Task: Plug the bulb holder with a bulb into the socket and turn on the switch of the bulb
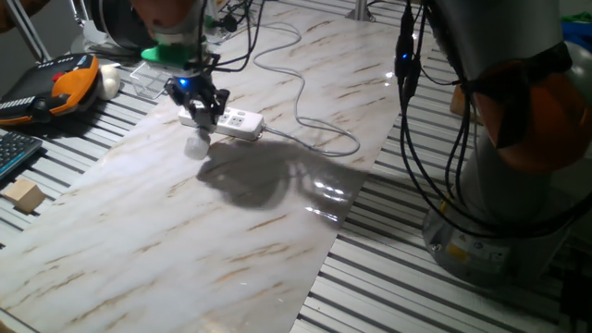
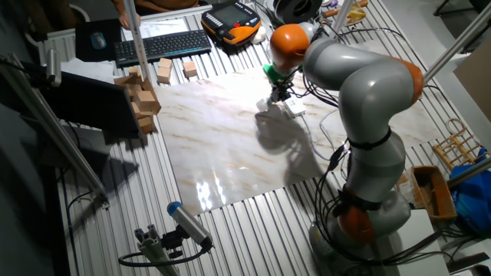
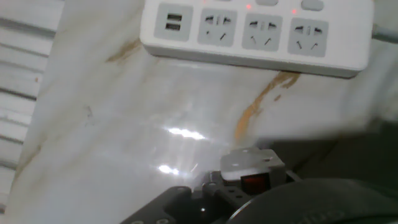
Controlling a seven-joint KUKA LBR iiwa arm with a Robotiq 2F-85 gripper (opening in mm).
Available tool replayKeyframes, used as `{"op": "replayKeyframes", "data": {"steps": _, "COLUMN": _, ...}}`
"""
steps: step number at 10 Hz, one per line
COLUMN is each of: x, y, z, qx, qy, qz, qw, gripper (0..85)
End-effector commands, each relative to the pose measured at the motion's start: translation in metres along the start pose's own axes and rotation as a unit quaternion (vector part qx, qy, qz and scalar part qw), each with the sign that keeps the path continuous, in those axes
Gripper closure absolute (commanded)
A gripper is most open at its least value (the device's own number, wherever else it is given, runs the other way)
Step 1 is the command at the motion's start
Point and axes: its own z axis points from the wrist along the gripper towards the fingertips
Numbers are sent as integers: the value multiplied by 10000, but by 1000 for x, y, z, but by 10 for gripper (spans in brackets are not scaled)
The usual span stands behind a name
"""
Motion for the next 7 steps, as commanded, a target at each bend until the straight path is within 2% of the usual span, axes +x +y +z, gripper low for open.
{"op": "replayKeyframes", "data": {"steps": 1, "x": -5, "y": -3, "z": 1, "qx": -29, "qy": 45, "qz": 2, "qw": 10000, "gripper": 850}}
{"op": "replayKeyframes", "data": {"steps": 3, "x": -7, "y": -5, "z": 2, "qx": -78, "qy": 207, "qz": 74, "qw": 9997, "gripper": 850}}
{"op": "replayKeyframes", "data": {"steps": 5, "x": -5, "y": -5, "z": 2, "qx": -110, "qy": 193, "qz": -49, "qw": 9997, "gripper": 850}}
{"op": "replayKeyframes", "data": {"steps": 7, "x": -4, "y": -4, "z": 2, "qx": 105, "qy": 468, "qz": -272, "qw": 9985, "gripper": 850}}
